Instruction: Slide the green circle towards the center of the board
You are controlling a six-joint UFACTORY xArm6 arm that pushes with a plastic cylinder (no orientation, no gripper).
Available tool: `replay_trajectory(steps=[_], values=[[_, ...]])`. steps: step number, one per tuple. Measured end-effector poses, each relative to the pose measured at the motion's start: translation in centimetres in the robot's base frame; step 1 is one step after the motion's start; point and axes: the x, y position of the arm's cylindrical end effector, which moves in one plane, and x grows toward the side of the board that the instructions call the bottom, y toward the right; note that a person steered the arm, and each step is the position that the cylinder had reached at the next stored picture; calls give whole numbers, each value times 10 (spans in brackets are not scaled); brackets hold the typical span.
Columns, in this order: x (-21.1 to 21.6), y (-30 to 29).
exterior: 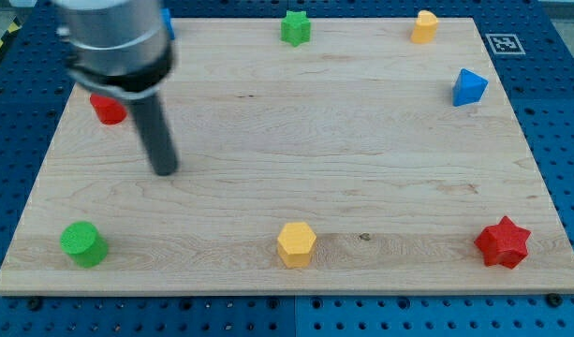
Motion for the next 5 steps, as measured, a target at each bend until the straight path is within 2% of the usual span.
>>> replay_trajectory(steps=[2,4,5], values=[[29,-91],[95,-95],[95,-94]])
